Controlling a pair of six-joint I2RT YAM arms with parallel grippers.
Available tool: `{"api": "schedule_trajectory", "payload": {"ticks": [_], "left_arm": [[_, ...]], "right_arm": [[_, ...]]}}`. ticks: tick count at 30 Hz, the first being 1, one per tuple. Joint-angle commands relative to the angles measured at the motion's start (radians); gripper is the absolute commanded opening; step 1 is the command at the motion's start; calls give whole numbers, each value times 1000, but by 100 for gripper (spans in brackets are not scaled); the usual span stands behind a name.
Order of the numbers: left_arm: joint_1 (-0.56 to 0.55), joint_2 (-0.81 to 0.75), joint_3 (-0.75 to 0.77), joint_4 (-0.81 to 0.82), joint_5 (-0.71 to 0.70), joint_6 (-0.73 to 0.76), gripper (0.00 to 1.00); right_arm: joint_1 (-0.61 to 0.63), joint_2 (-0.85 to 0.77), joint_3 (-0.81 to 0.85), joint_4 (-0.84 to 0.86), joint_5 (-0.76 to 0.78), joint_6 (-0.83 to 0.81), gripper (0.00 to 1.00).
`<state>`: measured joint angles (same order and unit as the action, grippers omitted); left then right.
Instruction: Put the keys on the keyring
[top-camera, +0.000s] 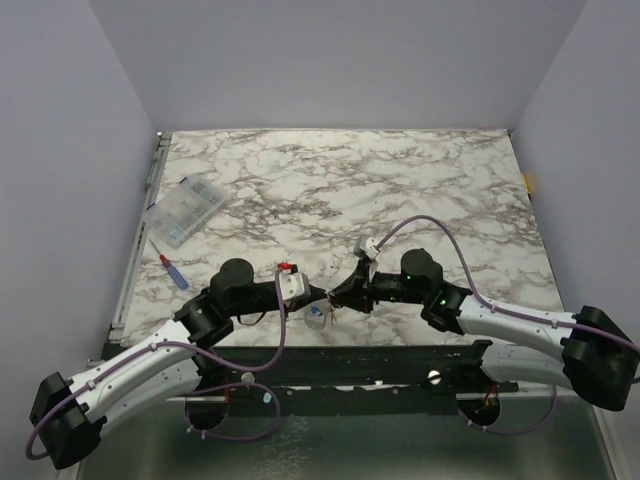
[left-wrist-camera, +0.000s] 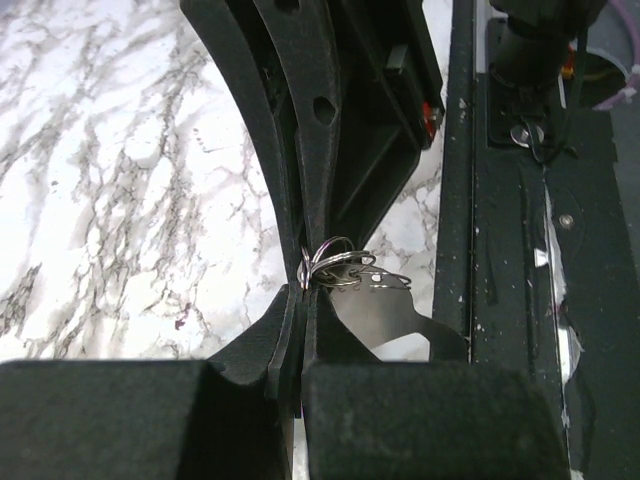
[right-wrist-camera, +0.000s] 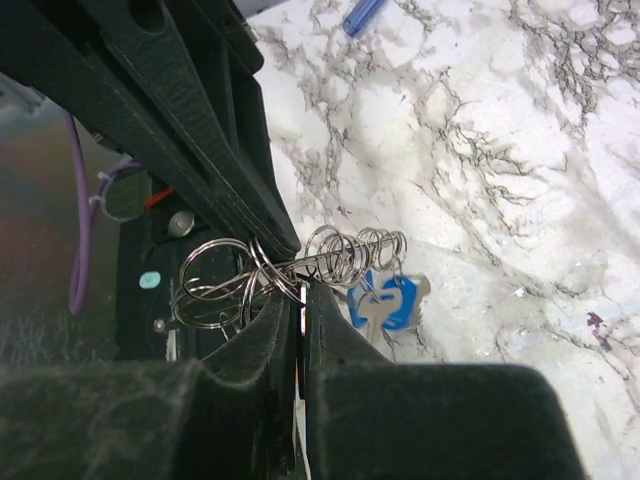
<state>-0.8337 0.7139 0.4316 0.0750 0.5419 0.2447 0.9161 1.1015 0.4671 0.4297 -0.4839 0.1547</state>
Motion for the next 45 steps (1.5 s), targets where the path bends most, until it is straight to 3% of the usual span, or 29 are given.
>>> {"api": "schedule_trajectory", "payload": {"ticks": [1,9,17,21,28,32,37,40,45], "left_arm": [[-6,-60,-19,255,-81,-84,0],[-7,-109,-49,332,-160,-113,0],[-6,-116,-60,350,-164,-118,0],[-6,-112,-64,348,-132,-110,0],[-6,-113,-63,323,-101,-88,0],[-5,-112,-62,321,-80,-77,0],[-6,-118,-66,320,-47,-71,0],[-6,-116,-69,319,-4,-65,0],[-6,-123,-76,320,59,-59,0]], "right_arm": [[9,71,-47,227,-54,194,1],[9,148,-42,296,-78,275,2],[9,150,-24,235,-86,248,30],[9,67,7,71,-16,151,44],[9,-155,41,-219,199,-3,45],[9,-254,-35,-182,358,-1,45],[9,-369,-93,-138,436,-39,44],[9,-440,-128,-77,447,-58,40],[9,-462,-81,-47,244,-104,39]]}}
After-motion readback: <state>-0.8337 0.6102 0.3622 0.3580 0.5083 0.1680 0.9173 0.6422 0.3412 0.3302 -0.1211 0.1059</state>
